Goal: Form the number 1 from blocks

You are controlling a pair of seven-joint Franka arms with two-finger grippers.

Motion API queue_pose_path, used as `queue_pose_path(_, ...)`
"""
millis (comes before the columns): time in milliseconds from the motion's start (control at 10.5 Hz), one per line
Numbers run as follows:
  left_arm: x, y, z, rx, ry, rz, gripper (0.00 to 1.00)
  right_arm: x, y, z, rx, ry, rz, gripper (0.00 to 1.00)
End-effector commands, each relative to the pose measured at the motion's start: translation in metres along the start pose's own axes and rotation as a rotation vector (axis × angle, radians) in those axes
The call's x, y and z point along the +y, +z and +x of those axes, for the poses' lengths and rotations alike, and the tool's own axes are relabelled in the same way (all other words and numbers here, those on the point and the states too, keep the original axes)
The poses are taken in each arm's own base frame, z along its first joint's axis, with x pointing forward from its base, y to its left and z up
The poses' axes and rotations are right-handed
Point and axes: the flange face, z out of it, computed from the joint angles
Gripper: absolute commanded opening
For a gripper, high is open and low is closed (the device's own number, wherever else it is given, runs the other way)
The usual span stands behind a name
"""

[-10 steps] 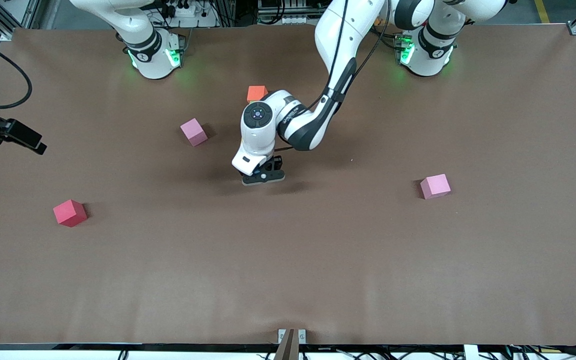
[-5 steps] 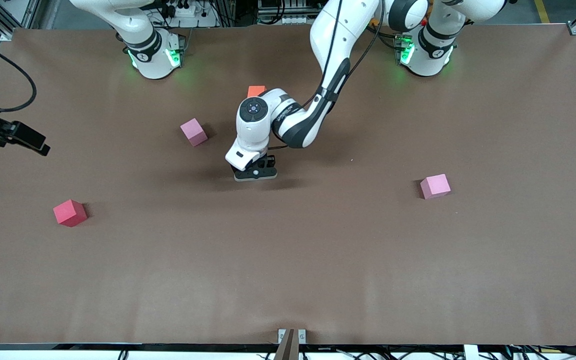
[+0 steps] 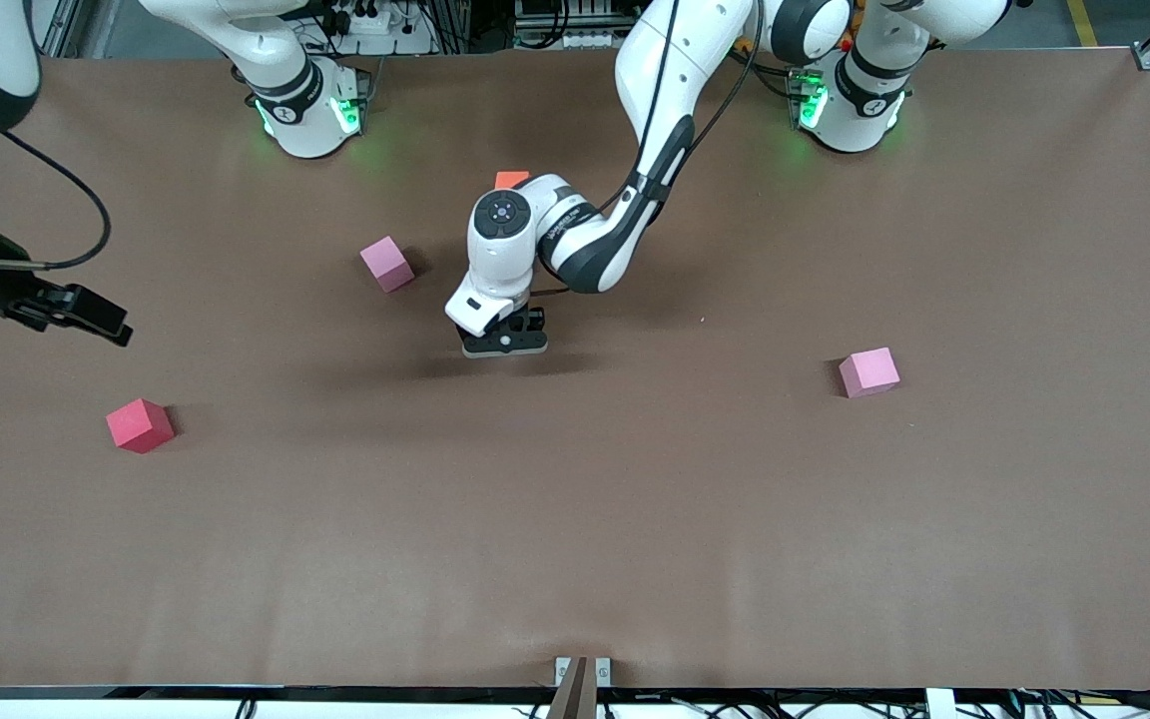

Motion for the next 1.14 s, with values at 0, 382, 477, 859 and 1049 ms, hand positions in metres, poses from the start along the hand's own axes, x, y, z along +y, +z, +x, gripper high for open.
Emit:
queue_pose_path(0, 0.006, -0.001, -0.01, -0.004, 0.029, 0.026, 0.0, 0.023, 0.006, -0.022, 0.009, -0.103, 0.023, 1.0)
queue_pose_path(382, 0.005, 0.0, -0.012, 0.006, 0.047, 0.047, 0.99, 0.075, -0.002, -0.031, -0.021, -0.115, 0.023, 1.0)
queue_pose_path(477, 0.005, -0.001, -0.011, 0.024, 0.067, 0.057, 1.0, 0.077, -0.005, -0.034, -0.028, -0.111, 0.022, 1.0)
queue_pose_path(859, 0.009, -0.02, -0.005, 0.039, 0.063, 0.043, 1.0, 0.082, -0.019, -0.046, -0.02, -0.081, 0.019, 1.0)
queue_pose_path(1049, 0.004, -0.054, 0.021, 0.065, -0.004, 0.062, 1.0, 0.086, -0.022, -0.047, -0.017, -0.073, 0.018, 1.0)
